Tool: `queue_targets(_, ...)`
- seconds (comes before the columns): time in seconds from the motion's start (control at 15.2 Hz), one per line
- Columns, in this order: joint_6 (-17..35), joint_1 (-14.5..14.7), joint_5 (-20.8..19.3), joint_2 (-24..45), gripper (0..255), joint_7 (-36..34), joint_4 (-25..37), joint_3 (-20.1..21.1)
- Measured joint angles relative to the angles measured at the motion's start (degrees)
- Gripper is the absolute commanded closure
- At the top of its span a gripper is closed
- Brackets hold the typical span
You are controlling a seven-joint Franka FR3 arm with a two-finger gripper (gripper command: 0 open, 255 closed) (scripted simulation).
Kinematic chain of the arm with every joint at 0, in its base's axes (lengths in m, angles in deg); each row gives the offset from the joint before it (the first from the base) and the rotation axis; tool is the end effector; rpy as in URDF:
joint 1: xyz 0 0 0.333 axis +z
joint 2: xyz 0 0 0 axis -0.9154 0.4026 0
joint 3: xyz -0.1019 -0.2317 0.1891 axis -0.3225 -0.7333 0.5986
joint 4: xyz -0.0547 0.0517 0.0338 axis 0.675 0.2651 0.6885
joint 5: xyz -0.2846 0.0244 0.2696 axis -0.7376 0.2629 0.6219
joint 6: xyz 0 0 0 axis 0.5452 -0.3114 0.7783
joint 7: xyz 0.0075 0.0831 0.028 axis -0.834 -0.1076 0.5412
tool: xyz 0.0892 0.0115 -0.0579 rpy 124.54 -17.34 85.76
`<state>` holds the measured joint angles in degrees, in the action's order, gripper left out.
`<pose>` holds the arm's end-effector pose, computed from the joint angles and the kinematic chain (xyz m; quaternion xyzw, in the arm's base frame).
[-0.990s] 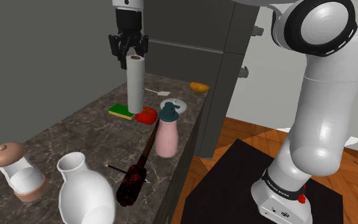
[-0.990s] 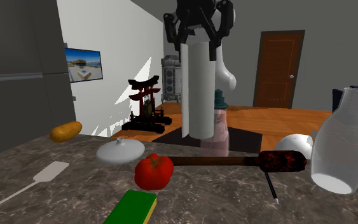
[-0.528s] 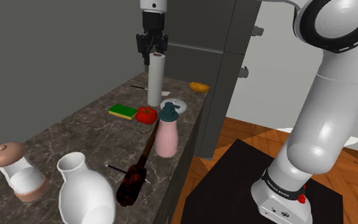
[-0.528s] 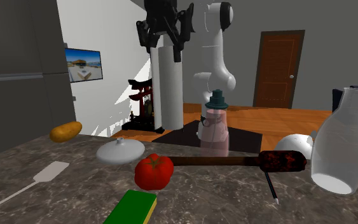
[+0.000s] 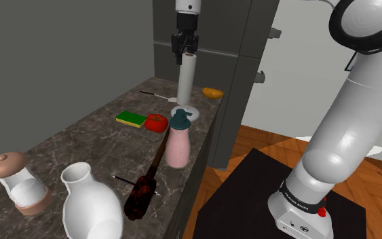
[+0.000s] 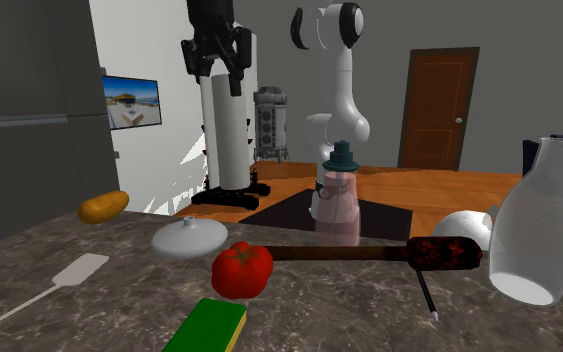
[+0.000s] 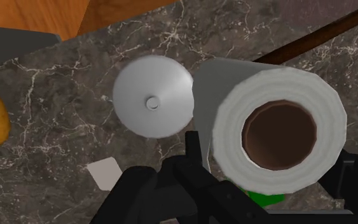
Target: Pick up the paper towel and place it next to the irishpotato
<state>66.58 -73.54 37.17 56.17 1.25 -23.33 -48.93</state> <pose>0.5669 0.0320 0.6060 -0.9982 -0.0503 0.0211 0.0254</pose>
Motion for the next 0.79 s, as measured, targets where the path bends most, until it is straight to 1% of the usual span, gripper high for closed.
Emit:
queue_targets(0.2, 0.32, -2.04, -0.06, -0.14, 255, 3.9, -0.68, -1.84)
queue_targets(0.46, -0.64, -5.01, -0.24, 0.19, 255, 9.53, 0.37, -4.53)
queue_targets(0.53, -0.58, -5.71, -0.21, -0.42, 255, 10.84, -0.35, -5.15)
queue_targets(0.79, -1.01, -8.65, -0.44, 0.77, 255, 16.39, 1.07, -7.78)
